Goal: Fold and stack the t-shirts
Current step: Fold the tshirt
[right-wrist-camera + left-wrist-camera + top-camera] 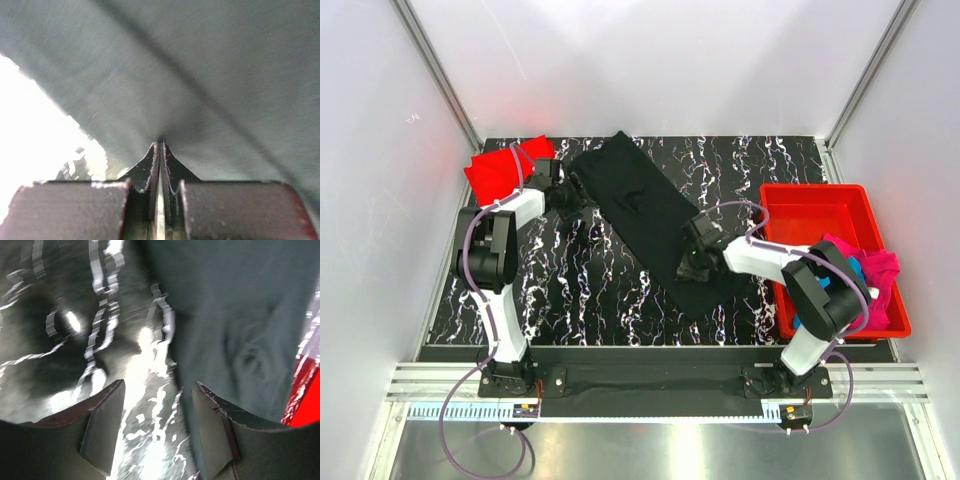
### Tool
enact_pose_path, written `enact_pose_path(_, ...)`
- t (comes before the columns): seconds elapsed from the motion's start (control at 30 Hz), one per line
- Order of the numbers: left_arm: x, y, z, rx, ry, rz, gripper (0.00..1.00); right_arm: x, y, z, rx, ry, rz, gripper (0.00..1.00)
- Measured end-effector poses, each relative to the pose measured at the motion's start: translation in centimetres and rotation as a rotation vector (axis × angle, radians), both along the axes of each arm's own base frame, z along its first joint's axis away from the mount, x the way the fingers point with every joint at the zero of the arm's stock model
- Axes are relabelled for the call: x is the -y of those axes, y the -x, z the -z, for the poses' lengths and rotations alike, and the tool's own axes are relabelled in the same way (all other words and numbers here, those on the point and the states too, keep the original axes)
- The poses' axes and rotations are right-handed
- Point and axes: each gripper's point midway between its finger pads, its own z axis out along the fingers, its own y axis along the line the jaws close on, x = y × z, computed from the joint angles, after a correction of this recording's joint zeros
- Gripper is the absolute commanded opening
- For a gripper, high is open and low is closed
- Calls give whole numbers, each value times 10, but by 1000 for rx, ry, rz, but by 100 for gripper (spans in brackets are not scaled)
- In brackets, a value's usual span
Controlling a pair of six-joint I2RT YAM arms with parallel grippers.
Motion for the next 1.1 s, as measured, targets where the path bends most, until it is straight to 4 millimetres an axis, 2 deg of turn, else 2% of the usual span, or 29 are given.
enact_pose_path(0.13,7,-7,-6,38,12,3,62,-26,16,-3,-8,-32,-24,11)
enact_pose_path(0.23,5,-11,-9,37,6,-6,62,-32,21,-6,-15,-35,-35,17)
enact_pose_path(0.3,4,-19,-13,43,-1,-12,62,-34,17,-13,-7,-33,-38,19)
enact_pose_path(0.4,6,-42,-19,75,3,-14,62,-35,6,-32,31,-16,-64,21)
enact_pose_path(0.5,9,-60,-15,89,12,-12,62,-31,-11,-53,89,2,-84,22)
enact_pose_path(0.67,13,-68,5,51,30,-13,55,-1,-46,-72,159,49,-75,23)
enact_pose_path(0.7,13,-68,8,43,31,-14,51,8,-54,-74,169,58,-70,24)
enact_pose_path(0.73,13,-68,10,37,32,-15,41,18,-62,-74,177,70,-61,24)
enact_pose_path(0.8,14,-70,10,34,33,-16,31,39,-80,-72,181,101,-41,25)
enact_pose_path(0.83,14,-71,11,35,33,-16,20,47,-89,-70,178,115,-32,25)
enact_pose_path(0.97,15,-78,14,37,35,-9,1,79,-121,-45,137,190,9,24)
enact_pose_path(1.03,19,-84,15,42,46,4,0,94,-122,-26,90,229,21,24)
enact_pose_path(1.1,23,-94,15,55,61,19,0,102,-113,-11,47,251,23,23)
